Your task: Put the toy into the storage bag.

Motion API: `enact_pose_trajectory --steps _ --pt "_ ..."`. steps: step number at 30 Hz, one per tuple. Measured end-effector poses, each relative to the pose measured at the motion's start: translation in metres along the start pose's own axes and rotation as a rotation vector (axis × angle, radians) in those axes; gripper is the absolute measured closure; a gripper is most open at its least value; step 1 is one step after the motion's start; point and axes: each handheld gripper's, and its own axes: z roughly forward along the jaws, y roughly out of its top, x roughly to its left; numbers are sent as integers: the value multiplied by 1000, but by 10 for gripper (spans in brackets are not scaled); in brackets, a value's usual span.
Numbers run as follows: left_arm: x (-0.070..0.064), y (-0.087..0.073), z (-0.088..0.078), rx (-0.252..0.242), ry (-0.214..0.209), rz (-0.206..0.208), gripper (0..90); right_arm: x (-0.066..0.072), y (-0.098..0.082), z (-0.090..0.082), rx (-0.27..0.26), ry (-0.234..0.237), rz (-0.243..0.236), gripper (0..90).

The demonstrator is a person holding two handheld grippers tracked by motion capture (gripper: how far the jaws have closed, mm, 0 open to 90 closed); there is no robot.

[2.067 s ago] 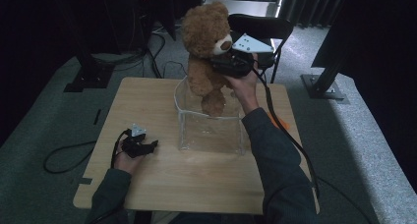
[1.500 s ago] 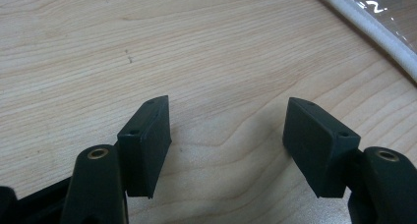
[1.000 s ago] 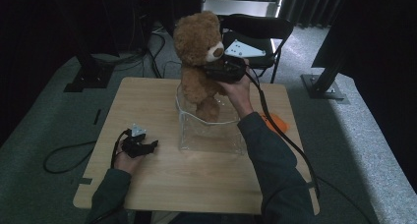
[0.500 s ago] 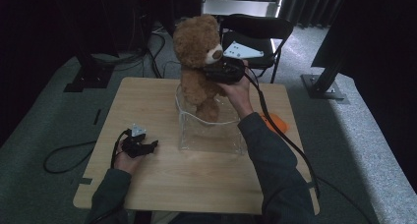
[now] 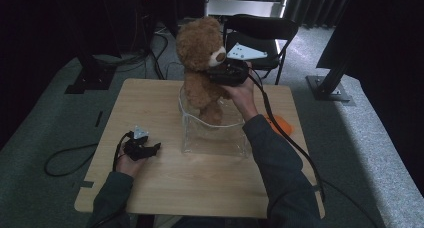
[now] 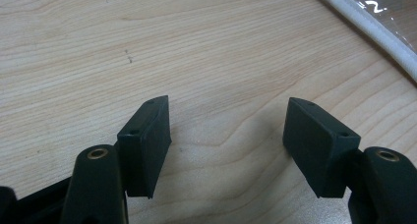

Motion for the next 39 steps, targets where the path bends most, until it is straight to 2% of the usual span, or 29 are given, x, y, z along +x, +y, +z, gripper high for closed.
enact_pose_trajectory --steps 11,18,33,39 --pt "0 0 0 -1 0 1 354 1 -7 9 33 20 12 347" --pt "0 0 0 0 1 2 353 -4 -11 10 62 -1 10 347" --pt "0 0 0 0 0 2 352 -14 -26 9 95 -28 37 346" --pt "0 0 0 0 1 2 353 -13 -28 10 117 -44 26 346"
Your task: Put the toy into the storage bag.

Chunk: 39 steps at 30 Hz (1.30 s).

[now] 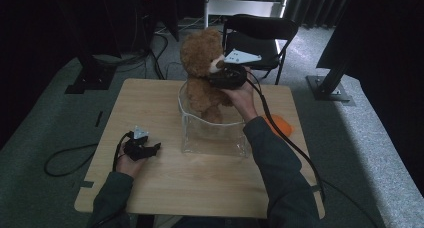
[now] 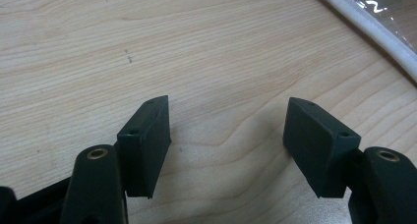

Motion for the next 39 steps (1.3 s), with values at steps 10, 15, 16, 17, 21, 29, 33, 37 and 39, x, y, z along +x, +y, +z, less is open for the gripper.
enact_pose_trajectory --steps 10,15,16,17,21,29,33,37,39 --pt "0 0 0 0 0 0 353 1 -4 2 16 -2 -4 346" --pt "0 0 0 0 0 1 353 -3 -5 0 14 -11 6 347" --pt "0 0 0 0 0 1 353 -3 -6 -1 14 -12 6 347" --pt "0 0 0 1 0 1 353 -4 -6 -1 15 -13 7 347" --pt "0 0 0 0 0 1 352 -3 -7 -2 24 -15 -1 346" --pt "0 0 0 1 0 1 352 -3 -8 -1 43 -24 -4 346" --pt "0 0 0 1 -1 1 352 -3 -10 0 62 -41 -7 346" --pt "0 0 0 1 -1 1 352 -4 -10 0 63 -40 -5 347" --pt "0 0 0 1 -1 1 352 -4 -11 1 65 -39 -5 346"
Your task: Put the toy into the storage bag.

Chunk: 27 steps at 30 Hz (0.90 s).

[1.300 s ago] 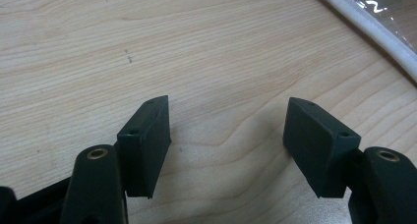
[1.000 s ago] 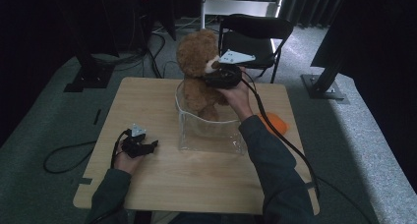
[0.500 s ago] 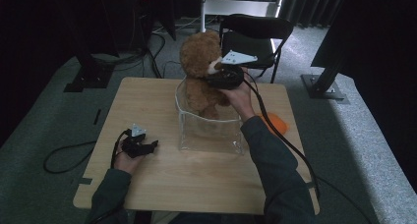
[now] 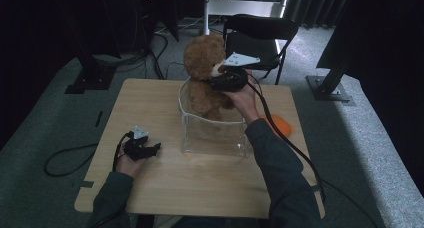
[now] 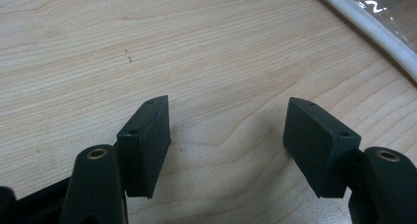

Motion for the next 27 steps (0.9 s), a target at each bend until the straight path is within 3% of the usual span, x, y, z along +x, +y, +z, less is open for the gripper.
enact_pose_trajectory --steps 27 --pt "0 0 0 1 1 1 352 2 -3 4 47 2 -23 344"
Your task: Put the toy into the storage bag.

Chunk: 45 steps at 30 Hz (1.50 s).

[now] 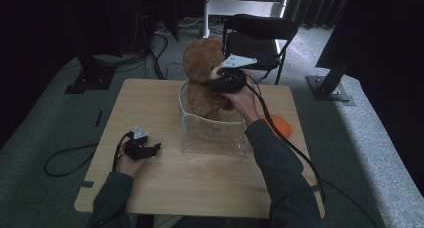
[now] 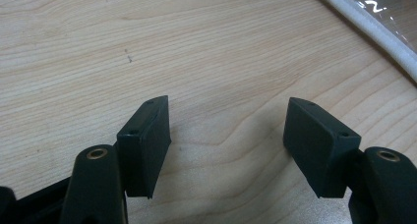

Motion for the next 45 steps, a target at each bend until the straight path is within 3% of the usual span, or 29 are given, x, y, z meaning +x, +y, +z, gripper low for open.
enact_pose_trajectory --steps 16,45 --pt "0 0 0 0 -1 -1 352 3 0 3 14 33 -16 337" --pt "0 0 0 0 -1 0 352 12 -3 18 141 110 -53 317"
